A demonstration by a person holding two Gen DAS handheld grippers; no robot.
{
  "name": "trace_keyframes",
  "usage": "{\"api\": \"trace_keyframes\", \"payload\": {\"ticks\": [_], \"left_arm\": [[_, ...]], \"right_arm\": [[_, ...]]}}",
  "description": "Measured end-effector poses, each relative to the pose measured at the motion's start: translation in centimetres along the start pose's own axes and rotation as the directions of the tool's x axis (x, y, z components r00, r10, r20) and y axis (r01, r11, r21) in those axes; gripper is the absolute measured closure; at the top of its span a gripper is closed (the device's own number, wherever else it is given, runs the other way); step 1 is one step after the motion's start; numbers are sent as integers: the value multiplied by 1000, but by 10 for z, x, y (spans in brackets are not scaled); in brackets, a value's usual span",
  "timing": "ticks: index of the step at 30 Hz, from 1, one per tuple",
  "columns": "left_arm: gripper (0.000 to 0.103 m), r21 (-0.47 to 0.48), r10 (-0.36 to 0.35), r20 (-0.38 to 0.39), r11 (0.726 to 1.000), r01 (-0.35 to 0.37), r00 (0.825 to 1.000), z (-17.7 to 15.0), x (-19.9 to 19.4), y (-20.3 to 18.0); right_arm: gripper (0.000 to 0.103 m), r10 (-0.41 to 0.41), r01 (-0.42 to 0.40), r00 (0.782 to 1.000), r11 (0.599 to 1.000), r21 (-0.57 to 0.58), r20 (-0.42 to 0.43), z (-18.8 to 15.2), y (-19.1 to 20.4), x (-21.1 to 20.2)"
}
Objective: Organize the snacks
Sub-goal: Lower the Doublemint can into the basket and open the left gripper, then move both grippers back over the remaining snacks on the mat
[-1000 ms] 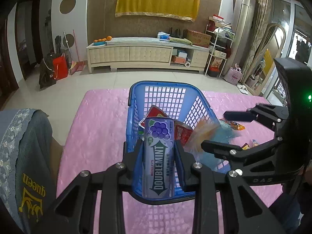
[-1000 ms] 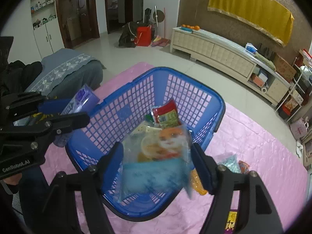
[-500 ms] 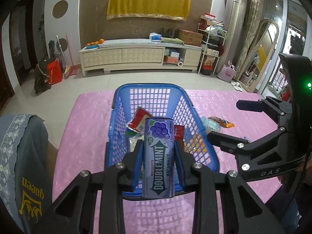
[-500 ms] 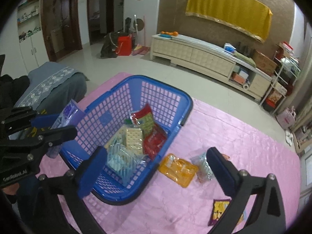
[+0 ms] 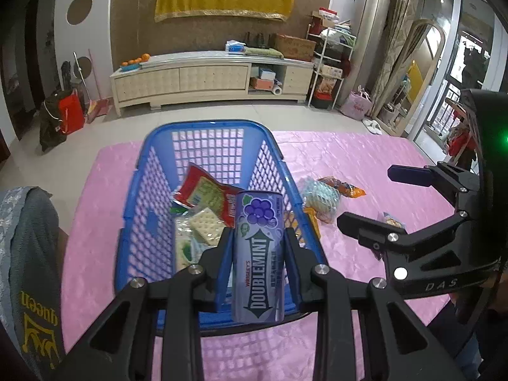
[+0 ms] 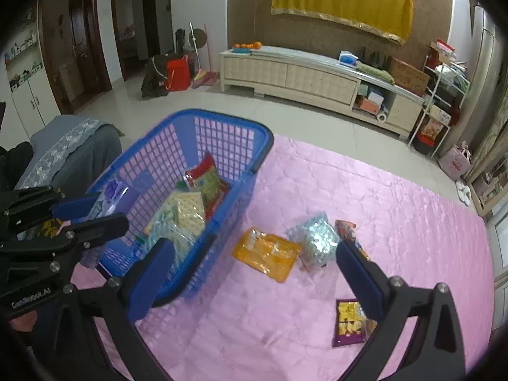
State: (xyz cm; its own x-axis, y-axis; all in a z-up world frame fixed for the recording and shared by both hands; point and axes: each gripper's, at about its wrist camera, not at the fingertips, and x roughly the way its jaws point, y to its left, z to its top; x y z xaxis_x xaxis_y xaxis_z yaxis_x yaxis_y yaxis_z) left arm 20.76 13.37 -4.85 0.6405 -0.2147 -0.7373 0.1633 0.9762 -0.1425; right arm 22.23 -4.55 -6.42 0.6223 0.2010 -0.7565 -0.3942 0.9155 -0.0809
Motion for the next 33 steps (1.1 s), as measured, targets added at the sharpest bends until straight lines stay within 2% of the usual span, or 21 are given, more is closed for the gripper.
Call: {"api": "trace_keyframes", "payload": {"ticks": [8, 9, 11, 16, 29, 33], "left_arm": [[73, 9, 7, -15, 1000, -7, 1000, 0, 17, -11], [70, 13, 10, -14, 1000, -10, 1000, 0, 18, -11], [44, 25, 5, -8, 1000, -4, 1000, 0, 15, -14], [34, 75, 24, 25, 997, -25, 999, 2, 2, -24], [29, 126, 24, 75, 992, -33, 997, 10, -25, -66], [22, 158, 9, 95, 987, -24, 995, 14, -30, -88]], "right_arm": [[0, -19, 19, 1000, 999, 38, 4, -6, -24, -1], [0, -19, 19, 1000, 999, 38, 4, -6, -25, -2], [0, -20, 20, 1000, 999, 47, 8, -7, -29, -5], [0, -21, 19, 999, 998, 64, 32, -8, -39, -18], [0, -64, 57, 994, 995, 77, 93, -17, -76, -73], [0, -78, 70, 991, 994, 82, 108, -26, -89, -87]]}}
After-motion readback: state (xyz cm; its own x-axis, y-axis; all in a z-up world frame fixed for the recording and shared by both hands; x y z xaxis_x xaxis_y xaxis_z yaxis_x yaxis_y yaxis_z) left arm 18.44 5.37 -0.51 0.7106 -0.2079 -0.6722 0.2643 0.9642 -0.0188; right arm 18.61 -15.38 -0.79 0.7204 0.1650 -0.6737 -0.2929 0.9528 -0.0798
